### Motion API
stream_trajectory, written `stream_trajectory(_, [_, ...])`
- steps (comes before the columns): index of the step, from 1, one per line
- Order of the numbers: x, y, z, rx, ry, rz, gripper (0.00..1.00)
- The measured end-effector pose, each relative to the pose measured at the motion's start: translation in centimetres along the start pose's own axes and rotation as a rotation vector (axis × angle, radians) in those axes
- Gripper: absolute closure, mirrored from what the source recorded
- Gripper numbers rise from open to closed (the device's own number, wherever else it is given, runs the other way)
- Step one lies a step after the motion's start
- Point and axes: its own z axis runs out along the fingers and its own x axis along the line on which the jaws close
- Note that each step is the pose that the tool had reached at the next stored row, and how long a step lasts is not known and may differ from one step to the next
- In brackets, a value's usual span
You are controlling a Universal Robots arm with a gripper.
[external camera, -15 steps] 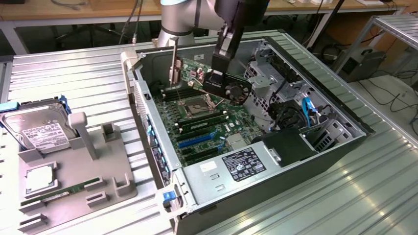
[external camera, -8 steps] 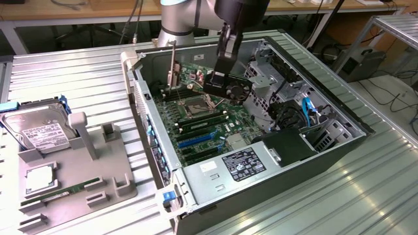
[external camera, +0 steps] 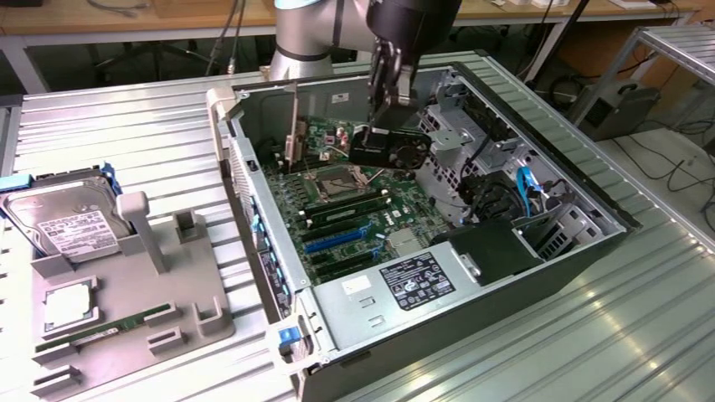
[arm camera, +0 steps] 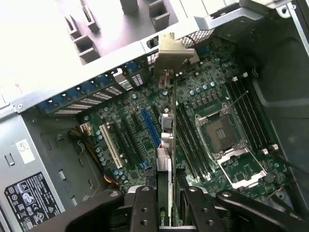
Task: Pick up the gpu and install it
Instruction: 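Insert the gpu into the slot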
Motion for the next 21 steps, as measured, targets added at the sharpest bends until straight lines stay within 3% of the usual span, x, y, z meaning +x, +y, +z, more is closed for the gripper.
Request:
stream_trajectory(3, [0.0,-0.01,0.18,0.0017,0.0026,-0.062,0.74])
stream_trajectory(9, [0.0,-0.05,0.94,0.0057,0.0118,-0.260,0.74])
stream_trajectory(16, [0.0,-0.10,1.98,0.0075,0.0179,-0.388,0.74])
stream_trajectory(21, [0.0,-0.04,2.90,0.0078,0.0191,-0.411,0.74])
